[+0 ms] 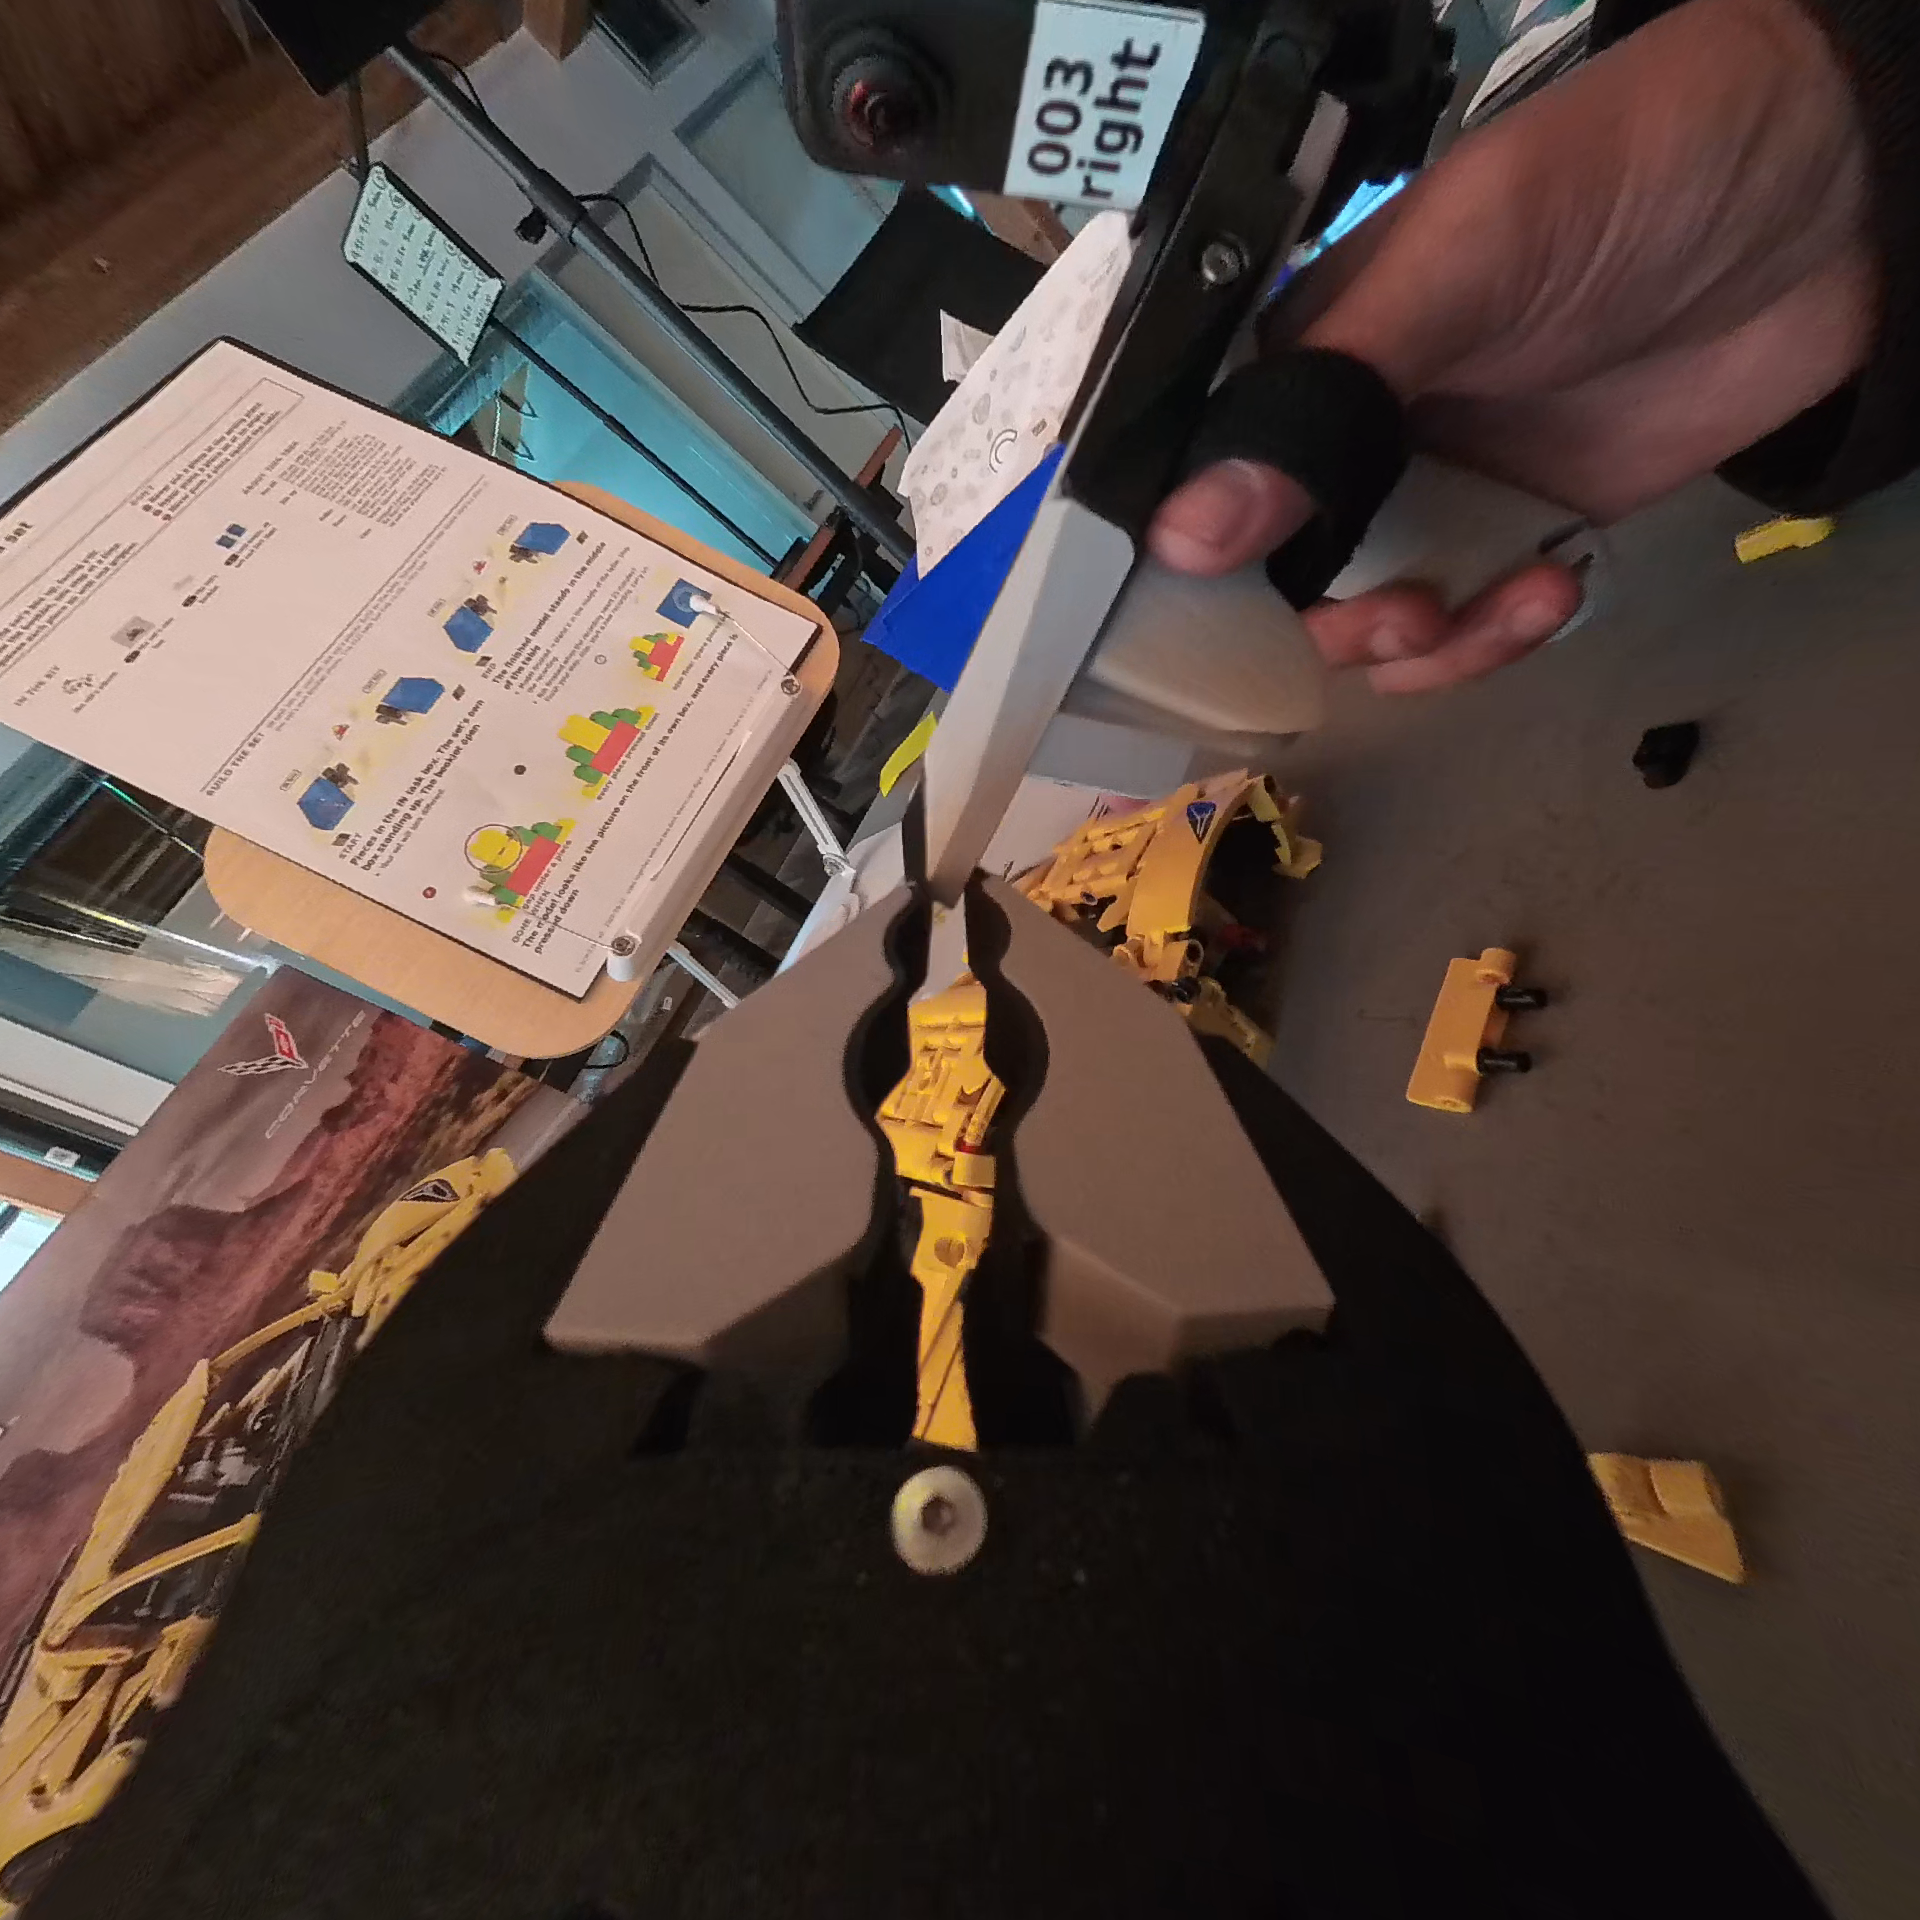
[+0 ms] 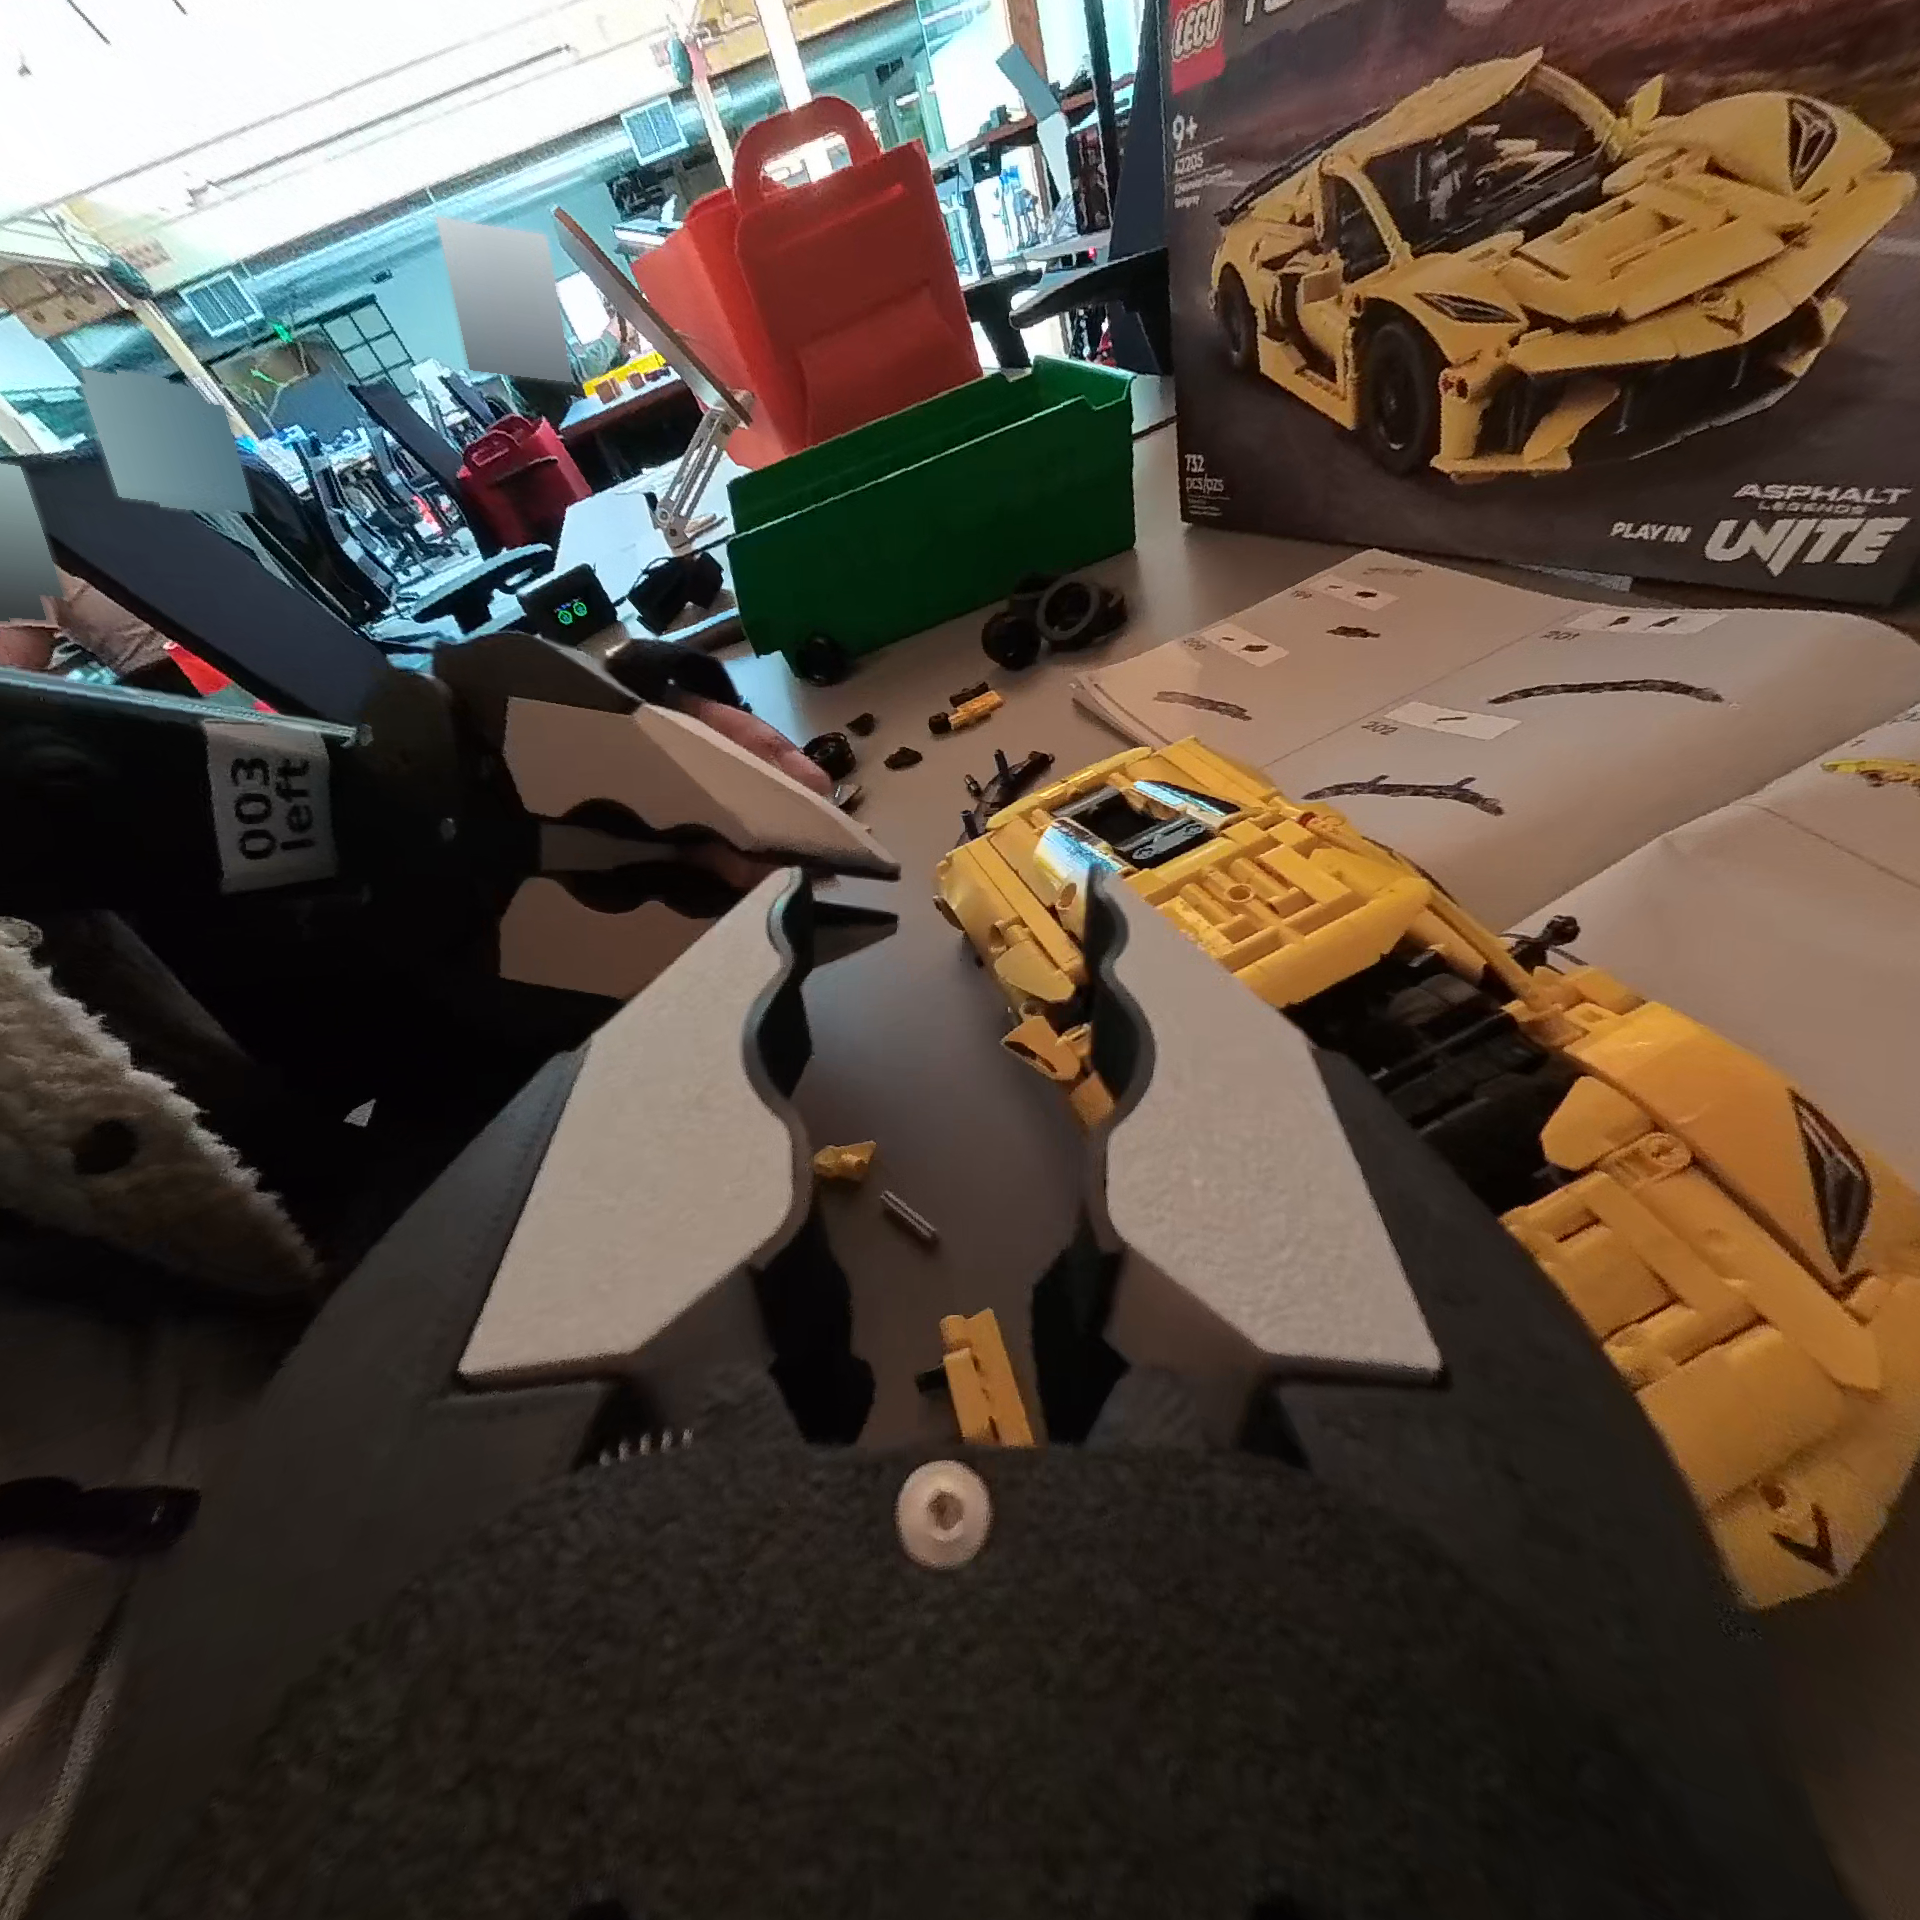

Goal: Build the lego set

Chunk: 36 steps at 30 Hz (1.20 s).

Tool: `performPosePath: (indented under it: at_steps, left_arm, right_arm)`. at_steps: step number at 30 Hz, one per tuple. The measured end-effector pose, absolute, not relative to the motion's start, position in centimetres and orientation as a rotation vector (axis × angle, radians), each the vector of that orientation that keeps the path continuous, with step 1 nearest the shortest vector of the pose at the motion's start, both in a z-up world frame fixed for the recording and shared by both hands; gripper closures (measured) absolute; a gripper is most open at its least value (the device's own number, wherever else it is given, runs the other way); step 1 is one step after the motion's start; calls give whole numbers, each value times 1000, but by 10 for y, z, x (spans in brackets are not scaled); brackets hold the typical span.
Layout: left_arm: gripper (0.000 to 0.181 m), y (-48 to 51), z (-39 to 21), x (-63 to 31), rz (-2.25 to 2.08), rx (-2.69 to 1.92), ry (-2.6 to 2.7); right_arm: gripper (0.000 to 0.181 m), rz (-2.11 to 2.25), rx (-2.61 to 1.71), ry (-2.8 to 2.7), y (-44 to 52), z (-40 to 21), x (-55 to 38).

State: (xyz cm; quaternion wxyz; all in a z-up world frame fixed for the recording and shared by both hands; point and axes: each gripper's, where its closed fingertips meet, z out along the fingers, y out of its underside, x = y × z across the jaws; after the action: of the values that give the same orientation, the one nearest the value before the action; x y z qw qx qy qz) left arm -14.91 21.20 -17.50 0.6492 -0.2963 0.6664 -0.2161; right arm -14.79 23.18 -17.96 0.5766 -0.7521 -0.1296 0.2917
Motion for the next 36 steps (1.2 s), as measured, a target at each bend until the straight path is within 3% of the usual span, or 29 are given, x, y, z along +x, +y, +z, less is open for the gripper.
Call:
performPosePath:
  at_steps: [5,13,31,36]
  left_arm:
    - [181,233,-167,-155,-553,-770,1442]
    - [181,241,-142,-163,-971,-933,1295]
    - [181,234,-133,-168,-984,-822,1294]
    - [181,232,-181,-163,-1069,-1025,1527]
  right_arm:
    - [144,826,-1580,-159,224,-145,-119]
    - [146,1298,-1382,54,214,-125,-100]
    - [159,1154,-1580,-75,218,-149,-120]
    - [161,903,-1703,-74,221,-165,-97]
